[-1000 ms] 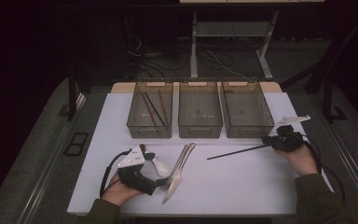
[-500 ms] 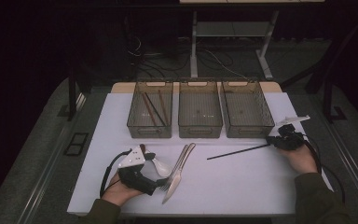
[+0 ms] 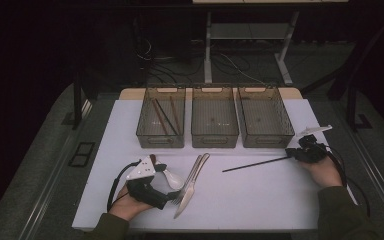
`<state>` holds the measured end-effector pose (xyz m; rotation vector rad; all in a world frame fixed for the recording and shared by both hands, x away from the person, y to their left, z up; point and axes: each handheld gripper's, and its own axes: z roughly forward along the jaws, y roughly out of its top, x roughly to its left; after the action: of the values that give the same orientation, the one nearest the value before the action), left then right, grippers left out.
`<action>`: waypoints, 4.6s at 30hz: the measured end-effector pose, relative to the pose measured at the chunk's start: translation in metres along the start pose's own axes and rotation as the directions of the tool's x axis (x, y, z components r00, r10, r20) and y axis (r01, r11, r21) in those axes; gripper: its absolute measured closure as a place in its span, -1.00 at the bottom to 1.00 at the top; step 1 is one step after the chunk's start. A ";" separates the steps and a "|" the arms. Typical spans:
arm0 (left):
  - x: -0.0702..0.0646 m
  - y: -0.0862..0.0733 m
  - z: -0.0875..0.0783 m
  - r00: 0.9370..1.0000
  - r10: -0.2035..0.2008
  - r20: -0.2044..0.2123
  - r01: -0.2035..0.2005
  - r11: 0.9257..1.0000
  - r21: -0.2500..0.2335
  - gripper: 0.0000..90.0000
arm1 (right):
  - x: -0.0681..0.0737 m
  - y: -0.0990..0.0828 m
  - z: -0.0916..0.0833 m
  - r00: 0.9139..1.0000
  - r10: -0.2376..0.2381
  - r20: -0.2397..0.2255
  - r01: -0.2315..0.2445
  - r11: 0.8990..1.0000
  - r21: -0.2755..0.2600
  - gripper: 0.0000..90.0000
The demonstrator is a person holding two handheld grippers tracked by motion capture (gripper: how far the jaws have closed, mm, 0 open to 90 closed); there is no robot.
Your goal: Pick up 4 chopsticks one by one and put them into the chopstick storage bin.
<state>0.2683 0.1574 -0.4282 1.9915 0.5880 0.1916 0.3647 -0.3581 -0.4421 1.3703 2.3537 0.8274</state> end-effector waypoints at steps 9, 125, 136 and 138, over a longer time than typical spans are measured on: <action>0.000 0.000 0.000 1.000 -0.001 0.002 0.002 1.000 -0.001 -1.00 | 0.003 -0.007 -0.006 1.000 -0.015 -0.011 0.015 1.000 0.020 1.00; -0.001 0.001 0.000 1.000 0.003 0.009 -0.003 1.000 -0.001 -1.00 | 0.117 0.051 0.014 0.890 -0.317 -0.328 0.277 0.947 -0.165 0.59; -0.001 0.001 0.000 1.000 0.002 0.008 -0.001 1.000 -0.003 -1.00 | 0.080 0.005 -0.013 0.920 -0.288 -0.264 0.276 0.958 -0.083 0.69; -0.001 0.001 0.001 1.000 0.001 0.007 -0.001 1.000 -0.001 -1.00 | 0.073 -0.001 -0.014 0.927 -0.276 -0.253 0.268 0.961 -0.067 0.71</action>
<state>0.2682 0.1564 -0.4280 1.9909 0.5824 0.1853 0.3203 -0.3004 -0.4291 0.9370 2.6357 1.0062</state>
